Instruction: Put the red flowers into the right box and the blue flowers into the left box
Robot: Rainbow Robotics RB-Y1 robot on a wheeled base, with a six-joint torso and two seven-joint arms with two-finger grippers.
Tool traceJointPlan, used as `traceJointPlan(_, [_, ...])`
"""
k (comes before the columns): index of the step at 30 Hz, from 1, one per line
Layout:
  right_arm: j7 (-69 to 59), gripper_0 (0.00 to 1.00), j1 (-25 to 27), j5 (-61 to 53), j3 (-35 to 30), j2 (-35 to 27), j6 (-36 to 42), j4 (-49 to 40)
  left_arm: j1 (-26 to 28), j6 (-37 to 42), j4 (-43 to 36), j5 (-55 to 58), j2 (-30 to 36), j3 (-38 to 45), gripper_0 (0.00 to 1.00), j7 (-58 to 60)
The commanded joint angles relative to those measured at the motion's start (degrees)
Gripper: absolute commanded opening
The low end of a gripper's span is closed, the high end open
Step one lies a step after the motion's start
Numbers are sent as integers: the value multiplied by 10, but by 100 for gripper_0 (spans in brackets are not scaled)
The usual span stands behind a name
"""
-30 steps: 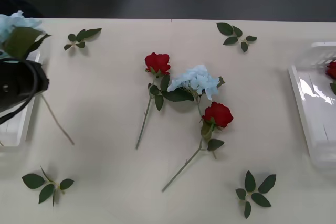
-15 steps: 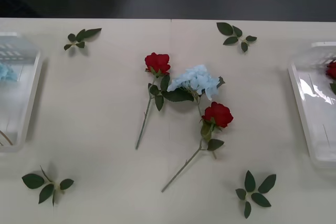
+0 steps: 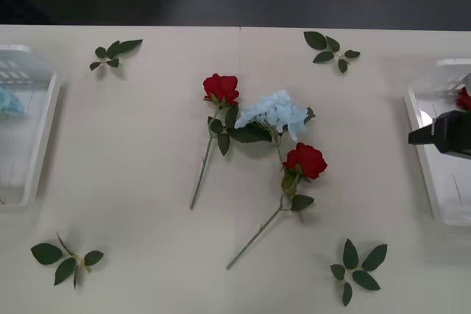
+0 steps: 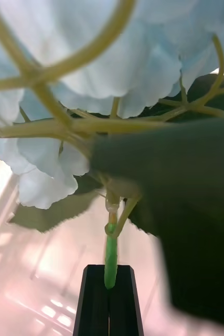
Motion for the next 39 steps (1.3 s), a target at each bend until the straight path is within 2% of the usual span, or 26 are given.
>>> traceJointPlan(1, [-62,99,-15,23,-5,62,41,-66,-4,-41,24,11,23,5,0,-50])
traceJointPlan(5, [-89,99,-14,66,18,109,82,-112,-2,-47,29,15,23,5,1,-54])
traceJointPlan(7, [-101,99,-14,86,33,125,89,-128,0,-47,29,18,23,5,10,-54])
traceJointPlan(9, [-112,99,-15,109,49,139,97,-139,1,-47,29,21,23,5,39,-54])
traceJointPlan(10, [-115,99,-15,130,66,151,103,-148,2,-47,29,24,23,5,61,-53])
traceJointPlan(12, [-118,99,-14,165,92,169,110,-159,2,-47,29,28,23,5,83,-53])
traceJointPlan(15, [-124,99,-14,213,129,196,116,-167,3,-47,29,38,23,3,100,-53])
traceJointPlan(24, [-147,98,-14,322,237,250,128,-169,25,-25,-9,109,23,2,100,-37])
traceJointPlan(30, [-204,99,-15,392,327,283,131,-141,26,61,-77,119,23,-2,100,32])
traceJointPlan(39, [-220,99,-14,480,401,334,91,-56,26,178,-181,146,14,-34,100,148])
